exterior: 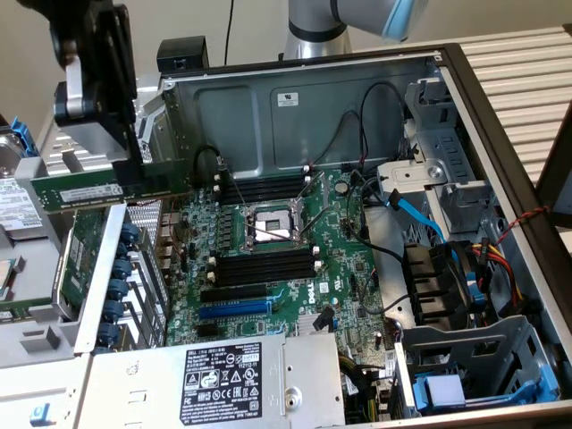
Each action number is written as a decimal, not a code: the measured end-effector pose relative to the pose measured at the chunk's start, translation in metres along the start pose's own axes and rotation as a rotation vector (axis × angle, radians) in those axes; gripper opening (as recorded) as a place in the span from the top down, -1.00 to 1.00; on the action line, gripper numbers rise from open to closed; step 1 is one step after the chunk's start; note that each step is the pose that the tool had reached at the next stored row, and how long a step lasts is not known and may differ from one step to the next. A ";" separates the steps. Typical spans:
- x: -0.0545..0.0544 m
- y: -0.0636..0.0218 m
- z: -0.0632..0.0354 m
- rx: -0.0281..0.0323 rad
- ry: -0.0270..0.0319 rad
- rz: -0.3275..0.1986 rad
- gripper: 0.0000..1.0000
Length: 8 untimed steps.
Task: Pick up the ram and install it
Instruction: 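Pick up the ram and move it above insertion slot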
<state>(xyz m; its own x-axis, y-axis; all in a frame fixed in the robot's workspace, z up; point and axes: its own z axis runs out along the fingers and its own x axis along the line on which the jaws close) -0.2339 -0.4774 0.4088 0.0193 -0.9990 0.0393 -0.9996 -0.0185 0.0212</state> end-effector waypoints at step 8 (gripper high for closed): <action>-0.009 -0.0267 -0.0009 0.0002 0.0136 0.000 0.75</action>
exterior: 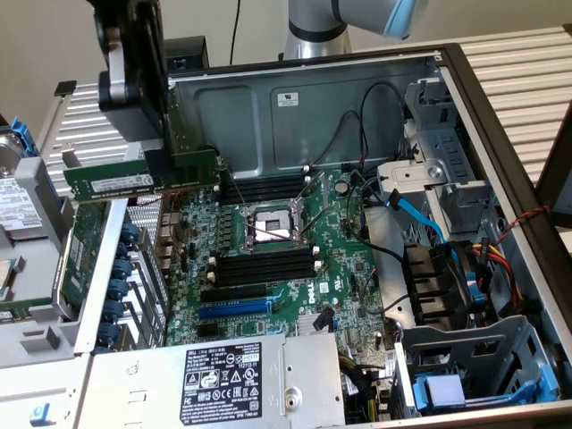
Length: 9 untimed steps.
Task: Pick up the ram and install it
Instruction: 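Pick up the ram and move it above insertion slot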
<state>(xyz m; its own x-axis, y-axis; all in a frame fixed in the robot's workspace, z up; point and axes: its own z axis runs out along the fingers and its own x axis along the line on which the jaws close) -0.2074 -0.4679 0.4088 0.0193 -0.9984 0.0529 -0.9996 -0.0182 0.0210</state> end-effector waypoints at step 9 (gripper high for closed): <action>-0.021 -0.0247 -0.0016 0.0029 0.0164 0.001 0.75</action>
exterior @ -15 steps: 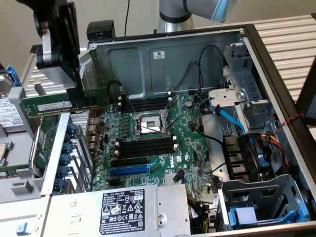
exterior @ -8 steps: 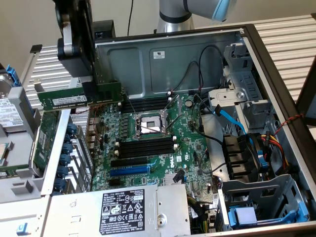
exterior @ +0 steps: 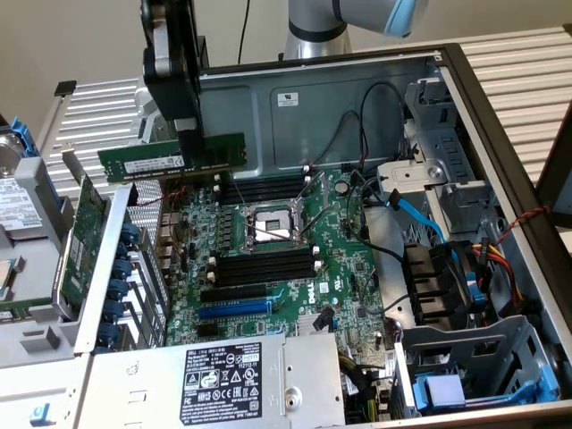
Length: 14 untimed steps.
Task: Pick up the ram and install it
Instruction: 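Pick up the ram and move it above insertion slot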
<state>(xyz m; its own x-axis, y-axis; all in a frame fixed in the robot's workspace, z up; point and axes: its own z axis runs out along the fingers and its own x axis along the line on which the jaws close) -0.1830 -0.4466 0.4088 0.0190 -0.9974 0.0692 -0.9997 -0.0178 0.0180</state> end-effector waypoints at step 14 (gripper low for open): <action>-0.044 -0.0305 -0.0021 0.0161 0.0081 0.001 0.75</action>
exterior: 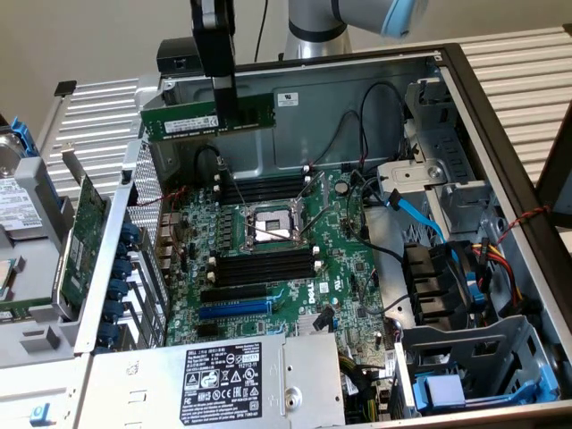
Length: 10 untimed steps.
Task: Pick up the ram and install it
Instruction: 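Pick up the ram and move it above insertion slot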
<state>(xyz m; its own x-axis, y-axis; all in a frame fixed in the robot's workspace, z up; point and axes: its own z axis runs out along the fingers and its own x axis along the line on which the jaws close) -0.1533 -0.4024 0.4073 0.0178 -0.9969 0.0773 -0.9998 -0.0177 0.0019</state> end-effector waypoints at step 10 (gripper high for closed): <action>-0.005 -0.0041 0.0013 0.0333 -0.0255 0.003 0.75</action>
<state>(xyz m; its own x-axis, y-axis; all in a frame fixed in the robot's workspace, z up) -0.1494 -0.3971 0.4056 0.0153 -0.9985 0.0518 -0.9994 -0.0170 -0.0315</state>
